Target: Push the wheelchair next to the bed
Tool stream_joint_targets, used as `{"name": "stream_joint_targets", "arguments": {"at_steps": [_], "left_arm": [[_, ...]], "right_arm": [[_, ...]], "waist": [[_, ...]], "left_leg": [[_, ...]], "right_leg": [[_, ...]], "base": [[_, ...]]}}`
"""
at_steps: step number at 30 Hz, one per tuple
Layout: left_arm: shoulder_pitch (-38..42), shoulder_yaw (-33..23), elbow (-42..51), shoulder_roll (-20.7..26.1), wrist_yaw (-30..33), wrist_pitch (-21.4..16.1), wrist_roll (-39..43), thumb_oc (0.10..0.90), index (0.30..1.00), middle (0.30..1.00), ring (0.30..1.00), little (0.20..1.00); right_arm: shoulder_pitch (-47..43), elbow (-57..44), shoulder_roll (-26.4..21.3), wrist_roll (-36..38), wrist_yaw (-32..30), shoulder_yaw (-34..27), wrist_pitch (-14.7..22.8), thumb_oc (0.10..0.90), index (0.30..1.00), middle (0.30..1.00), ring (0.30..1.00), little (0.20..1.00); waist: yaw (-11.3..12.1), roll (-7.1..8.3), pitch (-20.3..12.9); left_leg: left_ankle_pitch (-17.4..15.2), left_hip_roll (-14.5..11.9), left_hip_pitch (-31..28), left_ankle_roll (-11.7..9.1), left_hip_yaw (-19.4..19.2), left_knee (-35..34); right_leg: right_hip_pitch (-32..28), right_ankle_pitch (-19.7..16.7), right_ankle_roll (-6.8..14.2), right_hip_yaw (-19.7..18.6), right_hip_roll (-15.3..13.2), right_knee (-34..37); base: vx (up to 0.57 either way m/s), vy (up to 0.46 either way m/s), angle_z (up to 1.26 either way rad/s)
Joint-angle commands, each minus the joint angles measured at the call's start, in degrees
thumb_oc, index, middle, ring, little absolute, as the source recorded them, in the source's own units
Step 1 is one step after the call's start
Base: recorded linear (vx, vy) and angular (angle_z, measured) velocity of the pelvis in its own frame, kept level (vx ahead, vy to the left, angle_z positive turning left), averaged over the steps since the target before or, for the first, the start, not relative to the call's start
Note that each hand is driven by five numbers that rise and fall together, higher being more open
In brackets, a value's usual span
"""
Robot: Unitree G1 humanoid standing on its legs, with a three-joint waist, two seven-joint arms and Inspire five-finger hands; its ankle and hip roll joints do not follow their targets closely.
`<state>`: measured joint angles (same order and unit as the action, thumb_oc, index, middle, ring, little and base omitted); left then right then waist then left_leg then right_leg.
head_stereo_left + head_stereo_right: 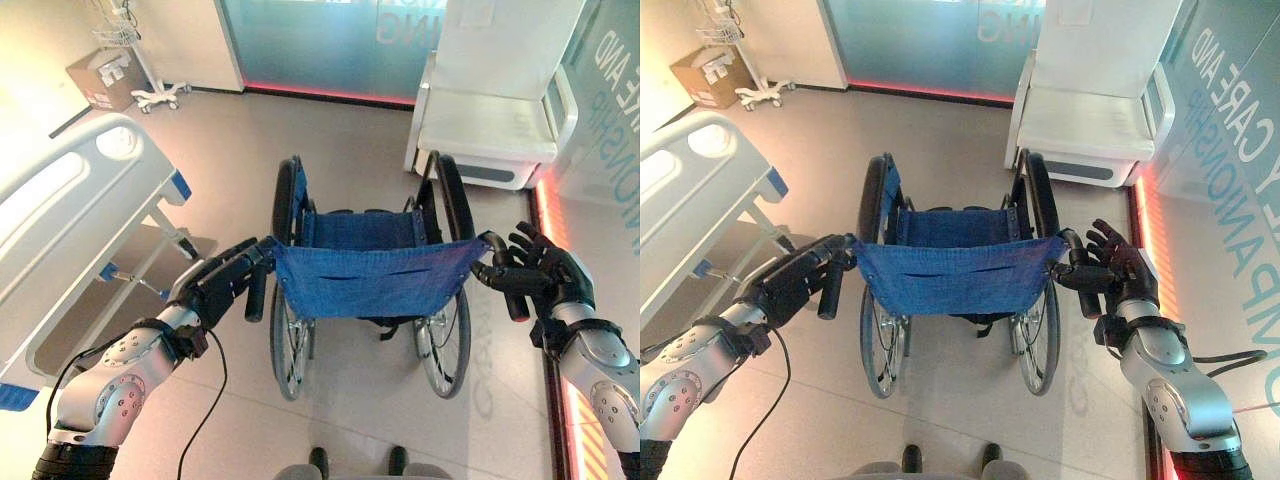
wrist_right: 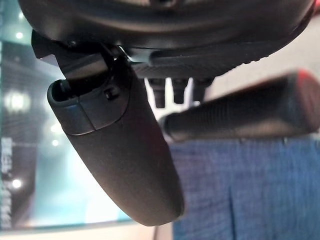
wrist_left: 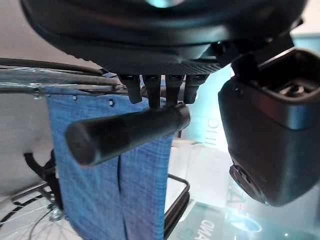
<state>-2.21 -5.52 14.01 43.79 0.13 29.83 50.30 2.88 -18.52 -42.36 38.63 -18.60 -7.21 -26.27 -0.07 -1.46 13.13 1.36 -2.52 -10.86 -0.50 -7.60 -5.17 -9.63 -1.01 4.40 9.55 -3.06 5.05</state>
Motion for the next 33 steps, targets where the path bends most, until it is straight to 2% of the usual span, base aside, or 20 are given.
{"name": "stream_joint_targets", "arguments": {"at_steps": [1,7,17,27,30,33], "left_arm": [[3.37,2.19,5.13,4.20,-4.31,-1.52,2.62,0.800,0.900,0.900,0.900,0.900],[4.02,4.61,4.56,5.50,-3.22,-1.63,3.94,0.800,0.900,0.900,0.900,0.900],[6.54,7.92,2.48,7.71,-5.02,0.79,4.59,0.800,0.900,0.900,0.900,0.900],[8.15,11.38,0.01,8.76,-8.97,3.22,-0.16,0.800,0.900,0.900,0.900,0.900],[8.75,12.66,-0.48,9.51,-10.76,4.46,-3.70,0.800,0.900,0.900,0.900,0.900],[9.65,13.37,-1.23,11.02,-10.68,3.93,-6.60,0.800,0.900,0.900,0.900,0.900]], "right_arm": [[-4.53,-4.47,-5.43,-3.11,-0.67,0.37,2.77,0.800,0.900,0.900,0.900,0.900],[-5.11,-2.41,-6.76,-6.01,-1.58,3.20,2.68,0.800,0.900,0.900,0.900,0.900],[-8.41,4.08,-8.85,-5.05,-3.21,7.41,3.19,0.800,0.900,0.900,0.900,0.900],[-9.30,7.60,-8.13,-5.22,-3.56,10.11,4.16,0.800,0.900,0.900,0.900,0.900],[-9.73,7.97,-8.23,-5.13,-3.50,10.78,5.02,0.800,0.900,0.900,0.900,0.900],[-10.36,8.78,-8.30,-4.79,-4.25,11.52,5.20,0.800,0.900,0.900,0.900,0.900]], "waist": [[-0.24,1.07,-5.11],[-0.12,0.91,-4.81],[0.59,0.75,-4.07],[0.73,0.47,-3.82],[0.67,0.32,-3.69],[0.66,0.17,-3.46]], "left_leg": [[0.56,-1.20,2.49,-1.98,-0.81,0.17],[0.73,-1.18,2.32,-2.07,-0.75,0.17],[1.18,-1.07,2.27,-1.99,0.04,0.17],[1.43,-0.98,2.42,-1.75,0.58,0.17],[1.54,-1.01,2.54,-1.74,0.56,0.17],[1.67,-1.04,2.74,-1.79,0.65,0.17]], "right_leg": [[1.45,-1.66,3.31,-1.08,-1.19,-0.05],[1.30,-1.81,3.63,-0.72,-1.41,-0.05],[1.01,-2.08,3.91,-0.41,-1.60,-0.05],[1.16,-2.35,4.27,-0.69,-1.84,-0.05],[1.29,-2.36,4.35,-0.78,-1.91,-0.05],[1.49,-2.46,4.45,-0.83,-2.01,-0.05]], "base": [[0.00,0.000,0.00],[0.01,0.000,0.00],[0.04,-0.004,0.02],[0.04,-0.005,0.00],[0.00,0.000,0.00],[0.00,0.000,0.00]]}}
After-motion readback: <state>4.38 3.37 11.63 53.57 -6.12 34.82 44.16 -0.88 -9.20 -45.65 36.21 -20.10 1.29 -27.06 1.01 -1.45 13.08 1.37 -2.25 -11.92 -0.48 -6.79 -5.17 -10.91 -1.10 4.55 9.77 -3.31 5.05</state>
